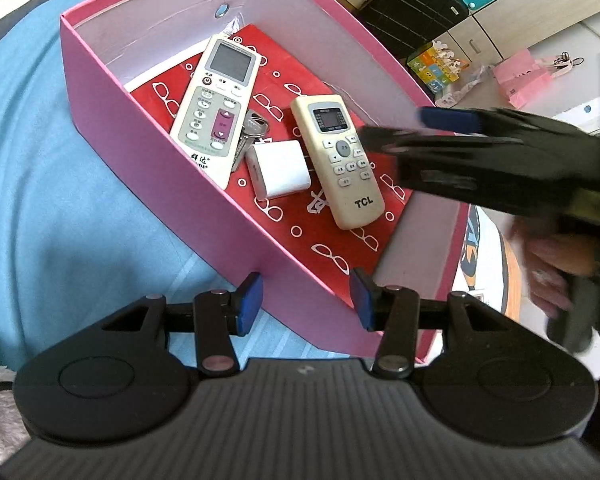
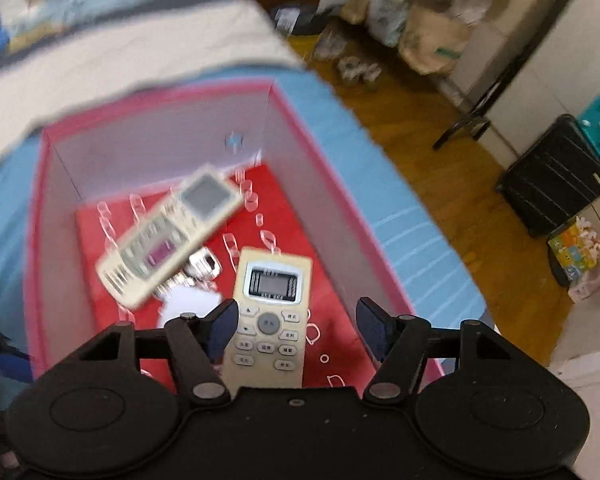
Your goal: Organize rigid objects
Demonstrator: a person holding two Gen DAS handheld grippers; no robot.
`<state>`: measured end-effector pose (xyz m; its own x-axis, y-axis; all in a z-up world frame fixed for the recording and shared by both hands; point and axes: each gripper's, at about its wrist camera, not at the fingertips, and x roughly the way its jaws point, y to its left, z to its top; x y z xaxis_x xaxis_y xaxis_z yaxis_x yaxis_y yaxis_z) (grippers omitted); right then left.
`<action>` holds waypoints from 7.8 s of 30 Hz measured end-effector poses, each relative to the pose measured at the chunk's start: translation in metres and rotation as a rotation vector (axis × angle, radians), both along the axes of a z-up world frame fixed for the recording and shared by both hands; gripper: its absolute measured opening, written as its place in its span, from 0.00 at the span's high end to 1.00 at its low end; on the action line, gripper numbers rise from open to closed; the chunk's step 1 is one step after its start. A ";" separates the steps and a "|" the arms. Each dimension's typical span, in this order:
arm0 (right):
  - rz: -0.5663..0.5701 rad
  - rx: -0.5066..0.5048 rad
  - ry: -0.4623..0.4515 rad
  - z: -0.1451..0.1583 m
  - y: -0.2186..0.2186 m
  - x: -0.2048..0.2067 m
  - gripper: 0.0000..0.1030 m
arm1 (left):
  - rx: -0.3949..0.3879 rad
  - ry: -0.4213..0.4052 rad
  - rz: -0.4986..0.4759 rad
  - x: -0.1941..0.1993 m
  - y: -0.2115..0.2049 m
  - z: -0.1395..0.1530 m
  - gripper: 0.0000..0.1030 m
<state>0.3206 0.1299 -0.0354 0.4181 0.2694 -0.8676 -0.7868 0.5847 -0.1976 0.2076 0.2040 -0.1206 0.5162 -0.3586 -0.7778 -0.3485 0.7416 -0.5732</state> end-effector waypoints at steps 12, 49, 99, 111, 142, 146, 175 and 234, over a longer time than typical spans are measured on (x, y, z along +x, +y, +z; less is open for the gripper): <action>-0.204 0.343 -0.021 0.076 -0.132 -0.075 0.32 | 0.052 0.007 0.002 0.002 -0.005 0.005 0.56; -0.505 0.064 0.238 -0.080 -0.315 -0.109 0.42 | 0.071 0.008 0.003 0.000 -0.008 0.009 0.56; -0.089 0.089 0.120 0.019 -0.029 -0.077 0.45 | -0.065 0.010 0.096 -0.004 0.025 0.001 0.65; -0.100 -0.028 0.354 -0.034 -0.006 -0.031 0.43 | -0.074 0.006 0.088 -0.004 0.026 -0.001 0.65; -0.458 0.253 0.129 0.022 -0.316 -0.122 0.33 | 0.152 -0.010 0.052 -0.001 0.000 0.018 0.63; -0.451 0.168 0.139 -0.011 -0.349 -0.129 0.30 | 0.167 -0.008 0.051 -0.002 -0.003 0.019 0.63; -0.789 0.194 0.378 -0.081 -0.392 -0.105 0.34 | 0.239 -0.003 0.021 -0.002 -0.010 0.024 0.62; -0.180 -0.001 -0.012 -0.008 -0.022 -0.001 0.36 | 0.243 -0.032 -0.052 -0.001 -0.006 0.031 0.57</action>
